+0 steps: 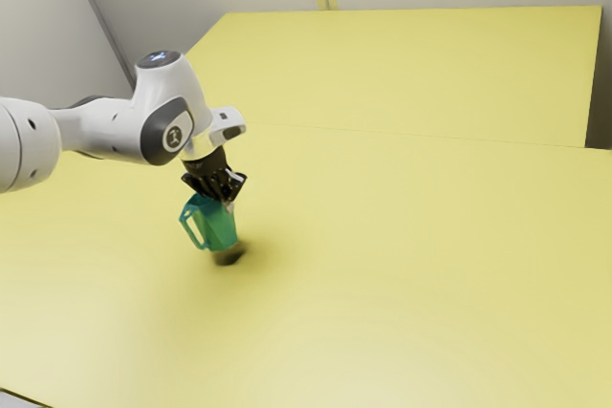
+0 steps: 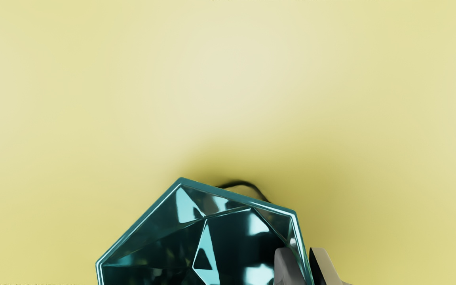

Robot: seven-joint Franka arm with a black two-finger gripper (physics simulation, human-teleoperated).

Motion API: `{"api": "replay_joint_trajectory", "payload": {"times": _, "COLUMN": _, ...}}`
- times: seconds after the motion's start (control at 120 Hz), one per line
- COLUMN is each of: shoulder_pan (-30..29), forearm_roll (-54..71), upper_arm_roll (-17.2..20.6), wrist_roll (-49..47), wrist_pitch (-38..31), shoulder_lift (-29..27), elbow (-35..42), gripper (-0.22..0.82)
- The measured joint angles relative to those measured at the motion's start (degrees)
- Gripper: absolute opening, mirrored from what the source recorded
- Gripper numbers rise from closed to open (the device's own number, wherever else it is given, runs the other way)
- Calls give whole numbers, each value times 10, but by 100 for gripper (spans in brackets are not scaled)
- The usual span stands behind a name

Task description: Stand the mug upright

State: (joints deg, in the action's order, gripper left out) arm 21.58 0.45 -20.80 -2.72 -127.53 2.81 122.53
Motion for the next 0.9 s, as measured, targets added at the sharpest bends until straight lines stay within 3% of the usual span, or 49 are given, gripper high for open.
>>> {"api": "replay_joint_trajectory", "payload": {"times": 0.408, "shoulder_pan": 21, "forearm_roll": -73, "upper_arm_roll": 1, "wrist_roll": -78, "wrist_pitch": 11, "shoulder_lift": 10, "elbow": -6, "gripper": -15}}
{"api": "replay_joint_trajectory", "payload": {"times": 0.9, "shoulder_pan": 20, "forearm_roll": -44, "upper_arm_roll": 0, "wrist_roll": -119, "wrist_pitch": -72, "shoulder_lift": 29, "elbow": -6, "gripper": -17}}
